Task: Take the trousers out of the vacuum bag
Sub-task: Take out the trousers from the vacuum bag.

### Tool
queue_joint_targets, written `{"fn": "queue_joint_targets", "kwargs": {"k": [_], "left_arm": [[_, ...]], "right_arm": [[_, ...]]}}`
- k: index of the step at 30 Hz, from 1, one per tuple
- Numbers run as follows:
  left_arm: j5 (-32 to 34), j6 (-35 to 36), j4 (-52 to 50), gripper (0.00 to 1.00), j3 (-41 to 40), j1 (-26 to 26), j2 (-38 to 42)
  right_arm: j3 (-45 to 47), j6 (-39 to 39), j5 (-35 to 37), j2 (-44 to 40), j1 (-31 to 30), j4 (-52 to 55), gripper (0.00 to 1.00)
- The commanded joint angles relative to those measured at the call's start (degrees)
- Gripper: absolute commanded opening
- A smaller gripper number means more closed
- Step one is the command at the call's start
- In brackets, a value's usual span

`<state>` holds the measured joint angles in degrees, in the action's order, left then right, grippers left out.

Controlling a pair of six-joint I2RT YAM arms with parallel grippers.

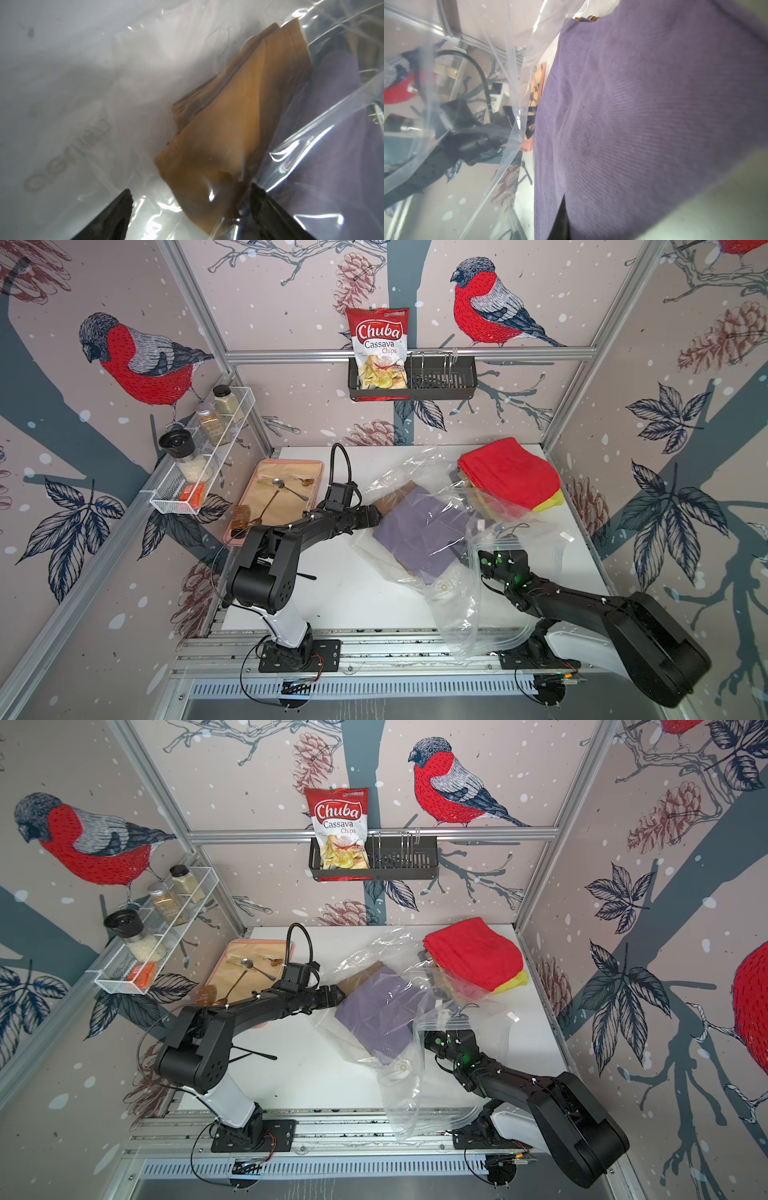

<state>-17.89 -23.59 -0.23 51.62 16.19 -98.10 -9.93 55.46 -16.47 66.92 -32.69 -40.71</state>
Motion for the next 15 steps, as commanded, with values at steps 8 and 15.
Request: {"fn": "queue_joint_targets", "kwargs": {"k": [8,15], "left_arm": [[-3.8,-5.2,10.2,0.63,3.0,-1.5,-5.3],[-8.4,-6.8,12.6,0.28,4.1,-1.7,-9.3]], "right_arm": [[-0.2,-1.2,0.6,-2.3,-0.2,-0.8,0.00],[-0.2,-1.4,0.6,-2.3,-0.2,-0.6,0.00]]}}
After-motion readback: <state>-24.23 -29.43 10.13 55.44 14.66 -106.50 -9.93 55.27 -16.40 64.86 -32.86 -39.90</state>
